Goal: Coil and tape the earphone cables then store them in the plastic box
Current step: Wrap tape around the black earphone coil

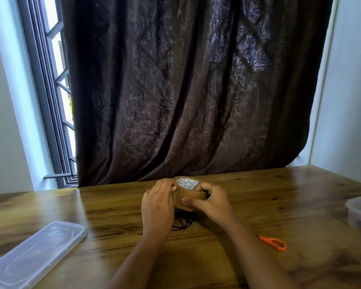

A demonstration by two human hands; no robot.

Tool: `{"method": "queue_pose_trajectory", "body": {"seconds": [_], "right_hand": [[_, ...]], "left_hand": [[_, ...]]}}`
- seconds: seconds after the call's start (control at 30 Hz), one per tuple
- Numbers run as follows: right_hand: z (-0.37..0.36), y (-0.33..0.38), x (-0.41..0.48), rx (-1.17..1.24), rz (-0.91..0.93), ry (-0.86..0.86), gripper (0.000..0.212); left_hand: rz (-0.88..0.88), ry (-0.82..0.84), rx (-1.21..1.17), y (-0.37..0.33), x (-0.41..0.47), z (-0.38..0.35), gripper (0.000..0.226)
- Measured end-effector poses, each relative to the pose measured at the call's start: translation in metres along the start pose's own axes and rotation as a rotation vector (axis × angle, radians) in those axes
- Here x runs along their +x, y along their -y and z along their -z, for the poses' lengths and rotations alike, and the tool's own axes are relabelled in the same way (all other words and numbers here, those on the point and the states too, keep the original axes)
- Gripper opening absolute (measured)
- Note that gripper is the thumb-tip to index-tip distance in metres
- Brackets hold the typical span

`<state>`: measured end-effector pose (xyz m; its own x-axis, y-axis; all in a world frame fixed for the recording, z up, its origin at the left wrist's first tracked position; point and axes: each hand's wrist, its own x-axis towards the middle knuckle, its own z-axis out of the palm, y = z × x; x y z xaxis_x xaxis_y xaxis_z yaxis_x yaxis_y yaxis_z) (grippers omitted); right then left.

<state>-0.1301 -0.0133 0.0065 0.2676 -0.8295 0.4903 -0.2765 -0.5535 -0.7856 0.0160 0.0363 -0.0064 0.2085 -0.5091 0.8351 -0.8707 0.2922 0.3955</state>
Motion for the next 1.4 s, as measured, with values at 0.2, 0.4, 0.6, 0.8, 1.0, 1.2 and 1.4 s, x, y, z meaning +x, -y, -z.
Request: {"method": "queue_pose_trajectory", "body": {"seconds": [0.2,0.4,0.6,0.8,1.0,1.2,1.4], "right_hand": [[0.0,-0.001,0.001,0.039,0.0,0.001,0.029],[-0.001,-0.004,0.003,0.029,0.001,-0.015,0.027],[-0.005,-0.003,0.003,-0.051,0.033,-0.073,0.029],[-0.003,-0.006,0.004,-0.076,0.066,-0.179,0.029],[0.0,-0.019,0.007,-0.311,0.105,-0.246,0.042],[0.004,-0.019,0.006,-0.447,0.075,-0.226,0.029],[0.009,-0.022,0.005,-0.529,-0.022,-0.226,0.034]], "left_hand": [[0.008,0.058,-0.07,-0.002,0.0,0.001,0.017],[-0.014,0.073,-0.06,-0.002,-0.001,0.002,0.024],[-0.005,0.108,-0.004,-0.003,0.0,0.003,0.032],[-0.007,0.151,0.019,-0.008,-0.003,-0.003,0.022],[0.058,0.201,-0.271,-0.015,-0.003,-0.01,0.021],[0.32,0.253,-0.575,-0.018,-0.003,-0.014,0.022],[0.426,0.318,-0.677,-0.018,0.001,-0.011,0.018]]}}
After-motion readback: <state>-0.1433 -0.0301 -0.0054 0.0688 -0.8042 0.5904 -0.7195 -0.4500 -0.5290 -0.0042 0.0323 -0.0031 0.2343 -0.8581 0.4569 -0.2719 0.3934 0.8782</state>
